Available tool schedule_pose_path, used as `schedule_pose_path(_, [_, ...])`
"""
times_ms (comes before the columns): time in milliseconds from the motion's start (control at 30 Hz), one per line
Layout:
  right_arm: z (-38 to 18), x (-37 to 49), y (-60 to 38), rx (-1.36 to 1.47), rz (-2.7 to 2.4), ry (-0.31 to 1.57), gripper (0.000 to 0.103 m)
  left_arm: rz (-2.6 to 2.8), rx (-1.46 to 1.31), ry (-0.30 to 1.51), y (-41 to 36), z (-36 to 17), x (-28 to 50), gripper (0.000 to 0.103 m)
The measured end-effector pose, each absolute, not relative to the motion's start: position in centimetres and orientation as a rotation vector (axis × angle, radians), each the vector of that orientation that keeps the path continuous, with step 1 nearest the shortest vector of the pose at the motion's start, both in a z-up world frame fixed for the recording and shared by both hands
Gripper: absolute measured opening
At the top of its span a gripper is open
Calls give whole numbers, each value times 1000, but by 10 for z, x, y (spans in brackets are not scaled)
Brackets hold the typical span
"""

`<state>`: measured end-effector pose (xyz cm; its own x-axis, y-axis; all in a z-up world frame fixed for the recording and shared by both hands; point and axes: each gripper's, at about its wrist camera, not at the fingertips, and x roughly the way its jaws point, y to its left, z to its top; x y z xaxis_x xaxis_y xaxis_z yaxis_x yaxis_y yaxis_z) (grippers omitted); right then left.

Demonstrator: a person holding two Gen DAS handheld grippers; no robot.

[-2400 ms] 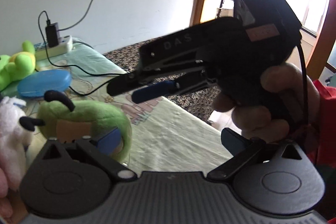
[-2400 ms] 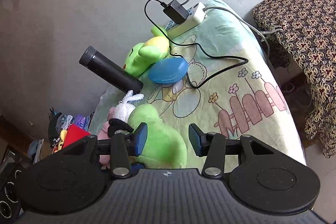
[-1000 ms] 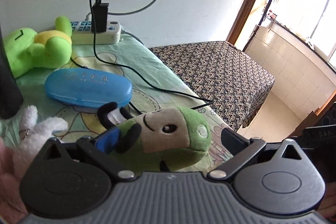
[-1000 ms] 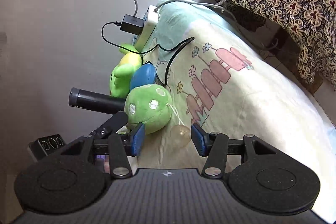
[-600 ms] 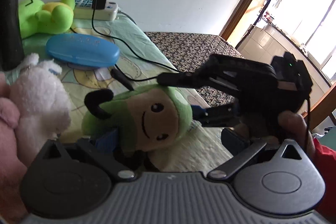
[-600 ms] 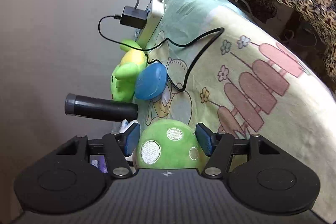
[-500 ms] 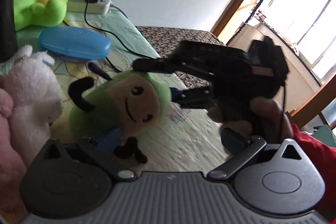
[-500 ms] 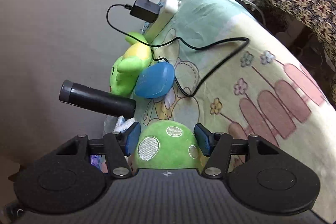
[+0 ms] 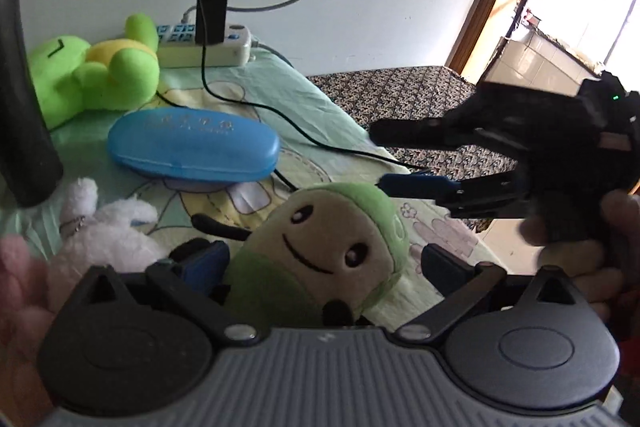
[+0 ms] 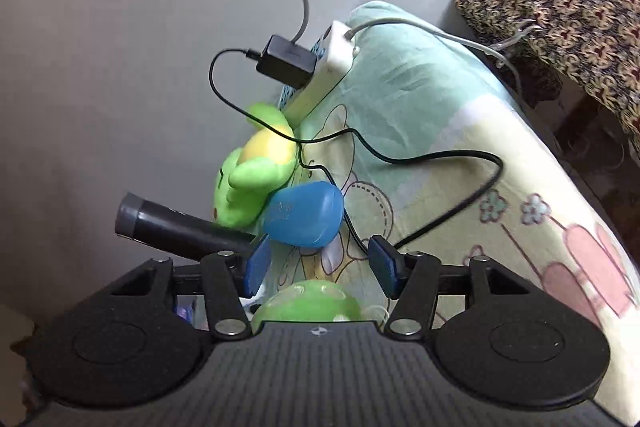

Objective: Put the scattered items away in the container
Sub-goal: 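Close the right tool around the green-hooded doll's head, then lift the green-hooded doll and carry it to the red box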

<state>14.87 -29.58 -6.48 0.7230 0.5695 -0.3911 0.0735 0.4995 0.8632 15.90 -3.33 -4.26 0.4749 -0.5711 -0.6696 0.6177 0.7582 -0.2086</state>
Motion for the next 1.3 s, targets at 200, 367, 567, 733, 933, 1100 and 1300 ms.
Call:
schedule_pose_path(200, [-74,103,-292,1081,431,851,58,-776,3,815,-34,-35,144,101])
schedule_pose_path(367, [-86,109,-276,1113,423,868,62,-770,4,812,-34,-32,125,101])
schedule_pose_path(567, [-89,126,-272,1107,452,878,63,-729,94,773,-40,-38,119,101])
schedule_pose_path(733, [-83,130,-272,1091,453,876,58,-714,-10,793,-33,-30,108,101])
schedule_pose_path(933, [-55,93,-260,1036,538,830,57,-675,-105,701,-3,1,54,101])
schedule_pose_path(1100, [-32,59,-241,1078,627,793,57,-655,-136,605,30,37,10,101])
schedule_pose_path(1300, [-8,44,-194,1104,743,778,57,-573,-128,495,76,65,-41,101])
